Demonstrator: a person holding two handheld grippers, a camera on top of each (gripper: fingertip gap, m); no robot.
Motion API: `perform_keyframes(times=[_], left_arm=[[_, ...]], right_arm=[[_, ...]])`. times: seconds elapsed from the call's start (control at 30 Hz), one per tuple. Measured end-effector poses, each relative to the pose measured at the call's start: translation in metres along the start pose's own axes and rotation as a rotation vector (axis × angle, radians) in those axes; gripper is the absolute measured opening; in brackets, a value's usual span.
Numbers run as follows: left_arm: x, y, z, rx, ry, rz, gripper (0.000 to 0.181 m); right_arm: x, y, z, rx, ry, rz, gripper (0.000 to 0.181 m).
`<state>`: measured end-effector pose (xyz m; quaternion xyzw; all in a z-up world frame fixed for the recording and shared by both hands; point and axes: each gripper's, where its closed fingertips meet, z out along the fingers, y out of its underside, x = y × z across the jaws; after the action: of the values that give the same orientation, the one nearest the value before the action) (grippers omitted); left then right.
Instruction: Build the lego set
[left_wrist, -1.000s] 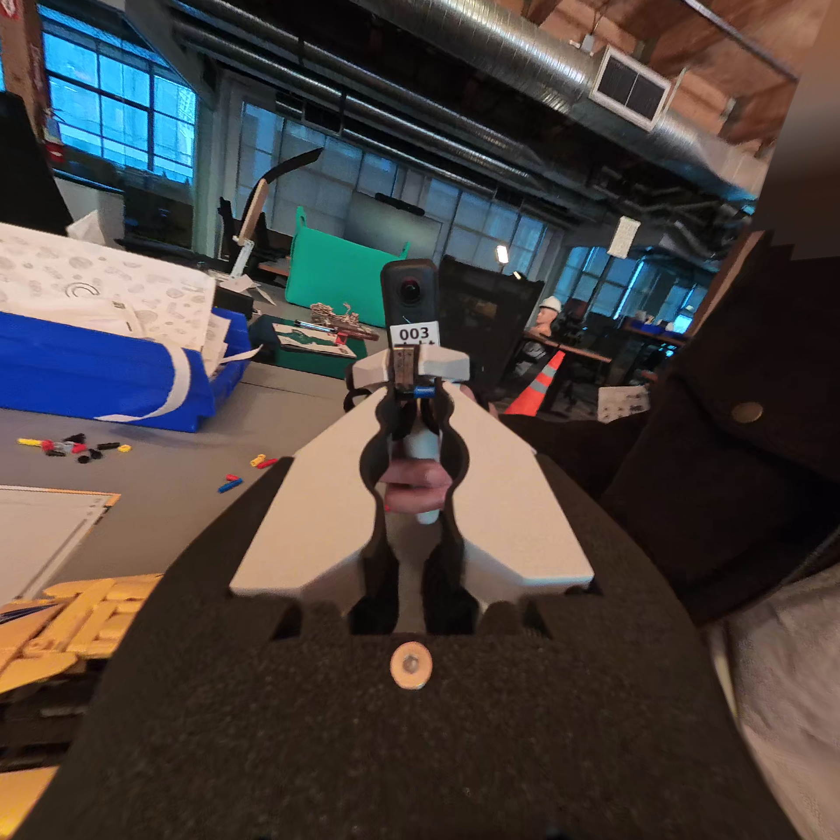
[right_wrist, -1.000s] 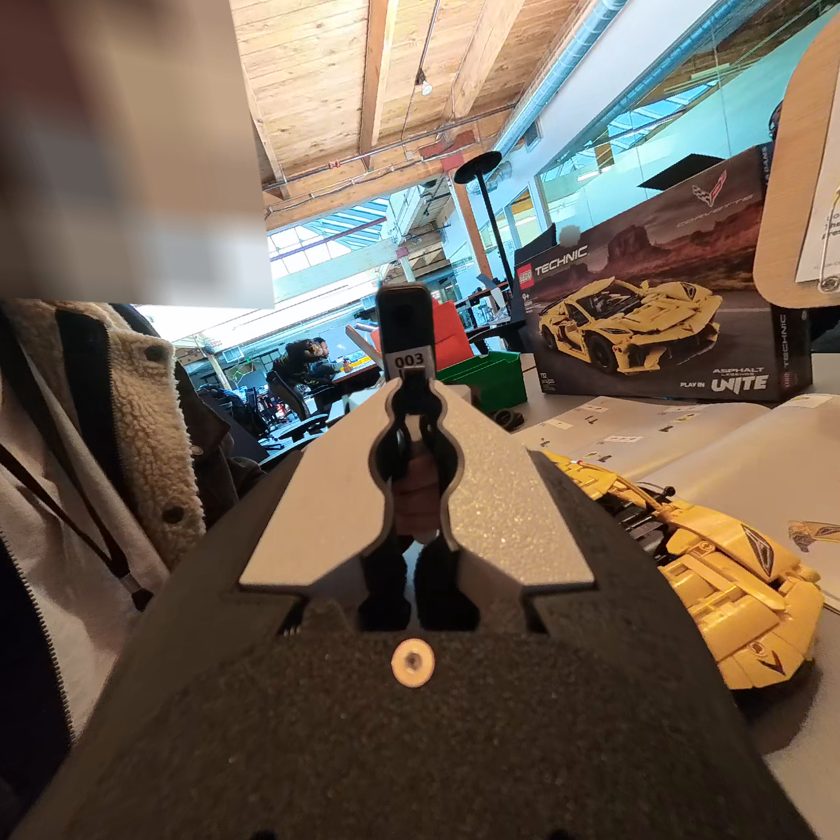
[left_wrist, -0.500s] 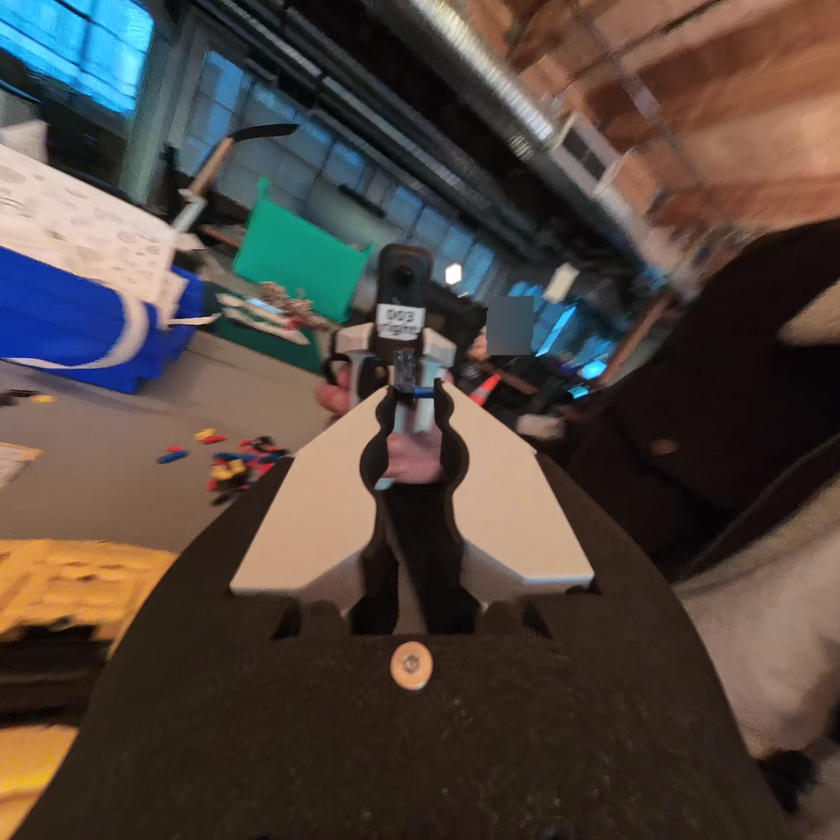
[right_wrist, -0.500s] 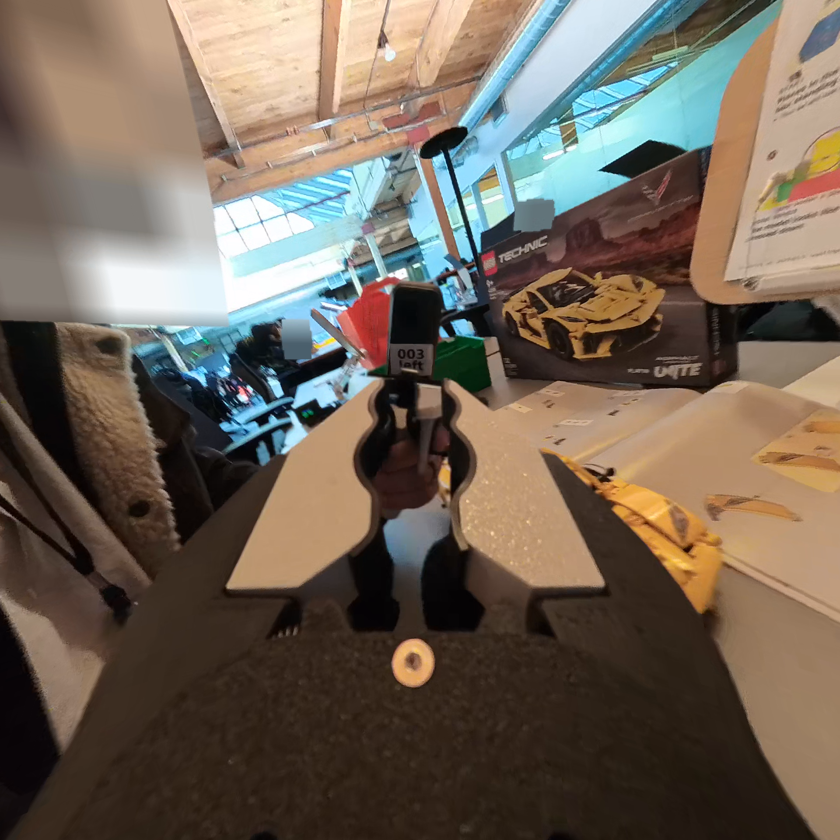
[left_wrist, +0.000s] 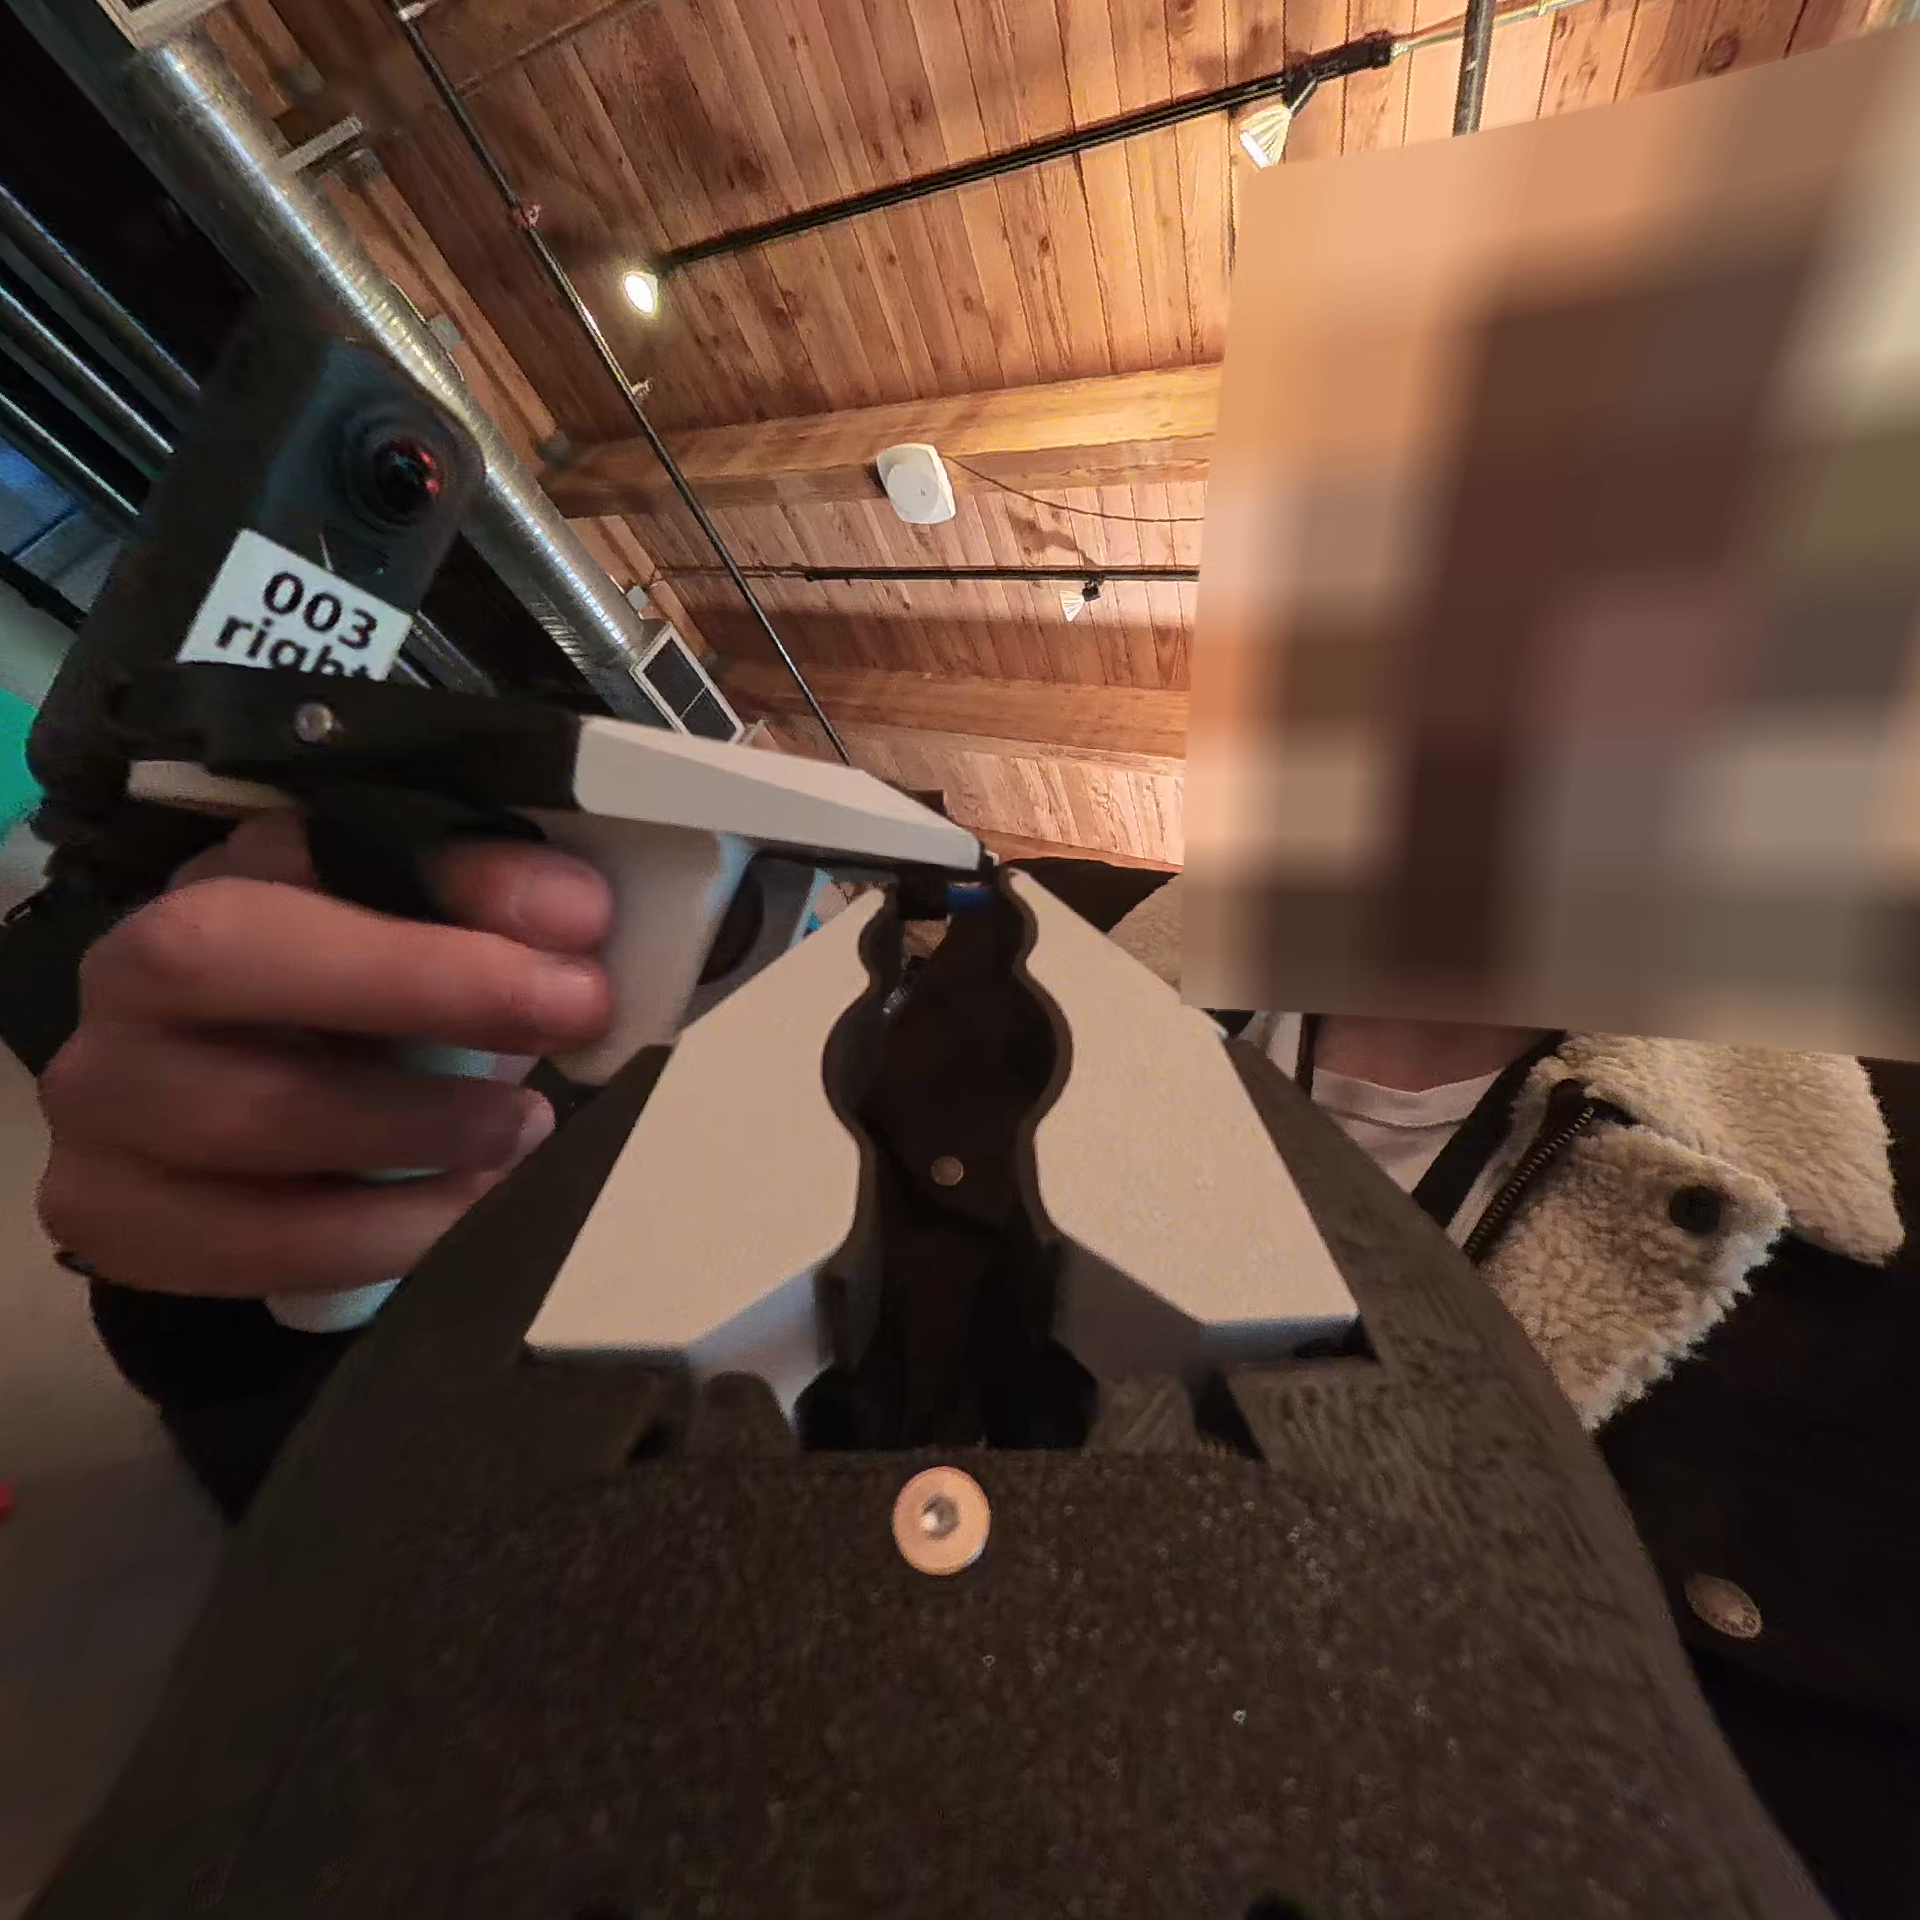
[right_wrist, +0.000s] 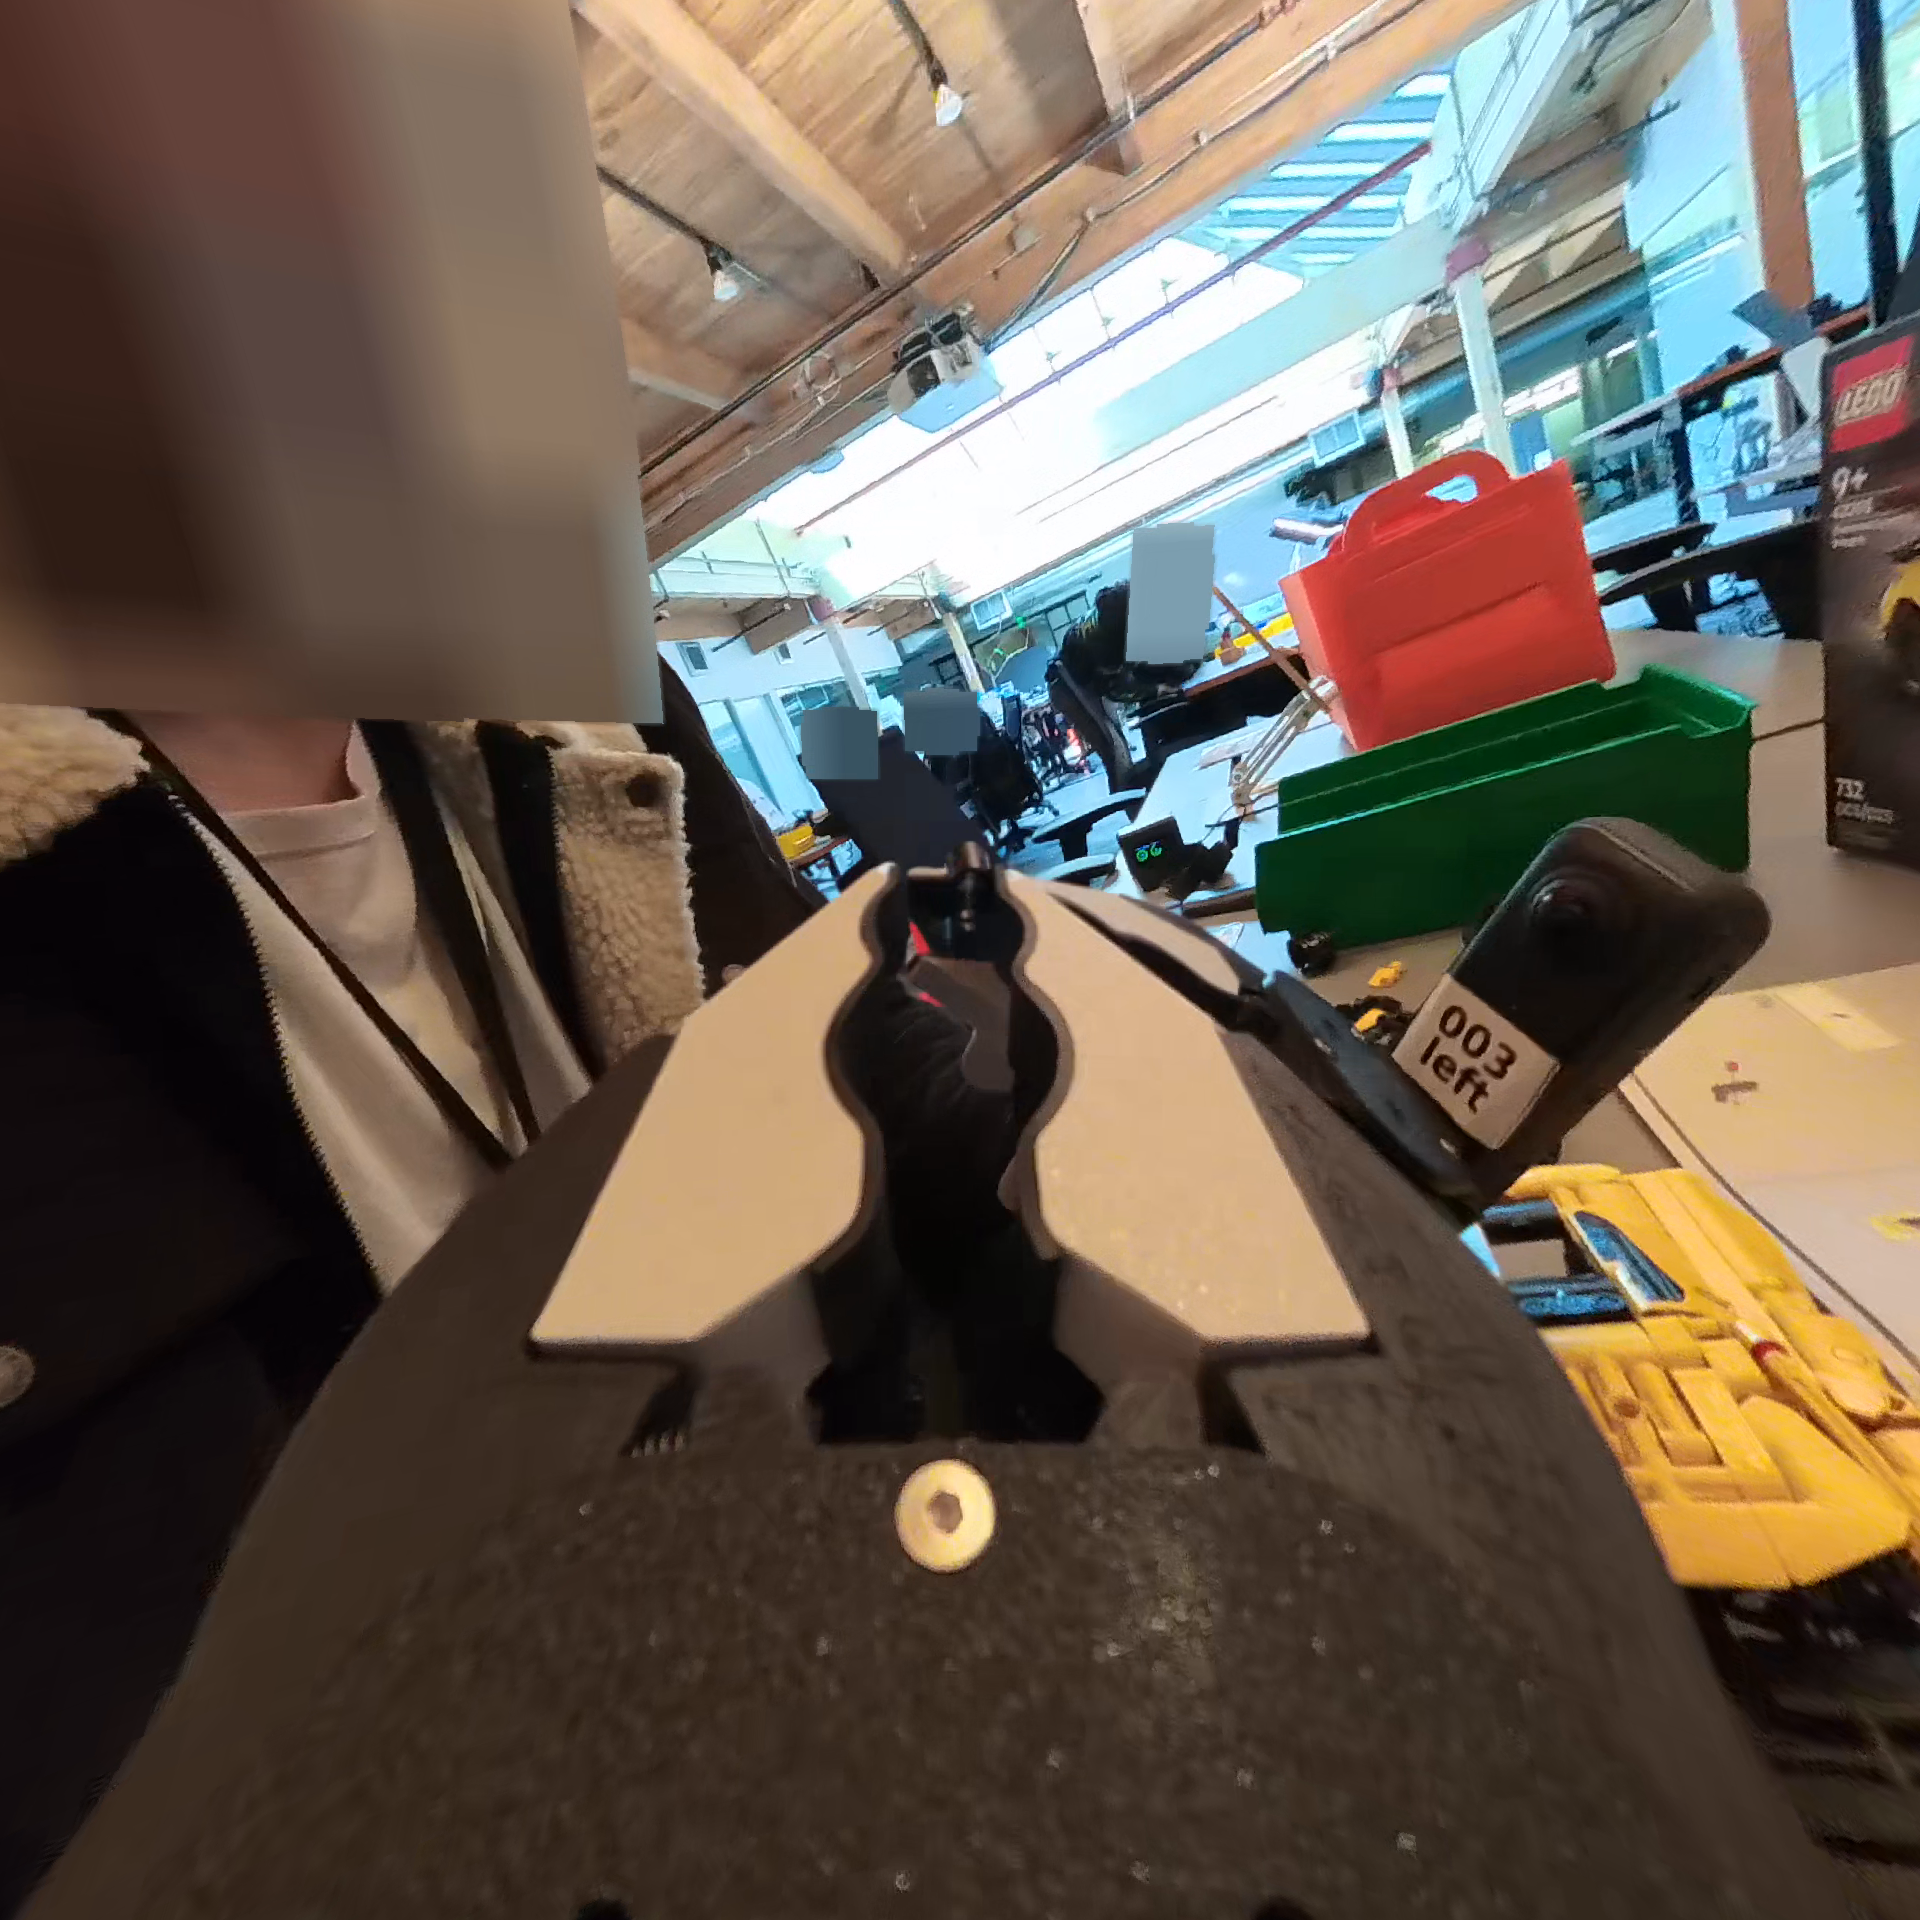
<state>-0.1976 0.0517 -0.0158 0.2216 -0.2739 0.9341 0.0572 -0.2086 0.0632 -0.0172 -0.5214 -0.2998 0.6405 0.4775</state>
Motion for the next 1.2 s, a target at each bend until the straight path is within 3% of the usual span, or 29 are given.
perform_keyframes(times=[0.37,0.43,0.53,0.67,0.77,0.93,1.0,1.07,1.13,1.2], left_arm=[[-0.002,-0.019,-0.012,0.079,-0.041,0.022,0.017],[-0.011,-0.03,-0.023,0.108,-0.149,0.08,0.018],[-0.039,-0.049,-0.056,0.073,-0.503,0.293,0.025],[-0.045,-0.067,-0.09,-0.054,-0.834,0.529,0.024],[-0.034,-0.074,-0.086,-0.065,-0.883,0.669,0.024],[-0.044,-0.064,-0.083,-0.114,-0.886,0.65,0.024],[-0.045,-0.065,-0.085,-0.126,-0.907,0.662,0.024],[-0.036,-0.073,-0.088,-0.104,-0.923,0.714,0.024],[-0.023,-0.087,-0.094,-0.043,-0.947,0.769,0.024],[-0.014,-0.097,-0.106,-0.025,-0.983,0.798,0.023]], right_arm=[[0.024,-0.01,-0.008,0.08,0.062,-0.037,0.006],[0.039,-0.015,-0.013,0.091,0.102,-0.027,0.005],[0.067,-0.028,-0.031,0.179,0.21,-0.053,0.005],[0.112,-0.015,-0.069,0.2,0.503,-0.098,0.005],[0.116,-0.009,-0.085,0.167,0.611,-0.129,0.005],[0.12,-0.003,-0.085,0.137,0.648,-0.118,0.005],[0.121,0.007,-0.078,0.06,0.651,-0.131,0.005],[0.107,0.026,-0.058,-0.115,0.58,-0.156,0.005],[0.082,0.074,-0.036,-0.433,0.473,-0.172,0.005],[0.073,0.132,-0.032,-0.722,0.484,-0.149,0.006]])
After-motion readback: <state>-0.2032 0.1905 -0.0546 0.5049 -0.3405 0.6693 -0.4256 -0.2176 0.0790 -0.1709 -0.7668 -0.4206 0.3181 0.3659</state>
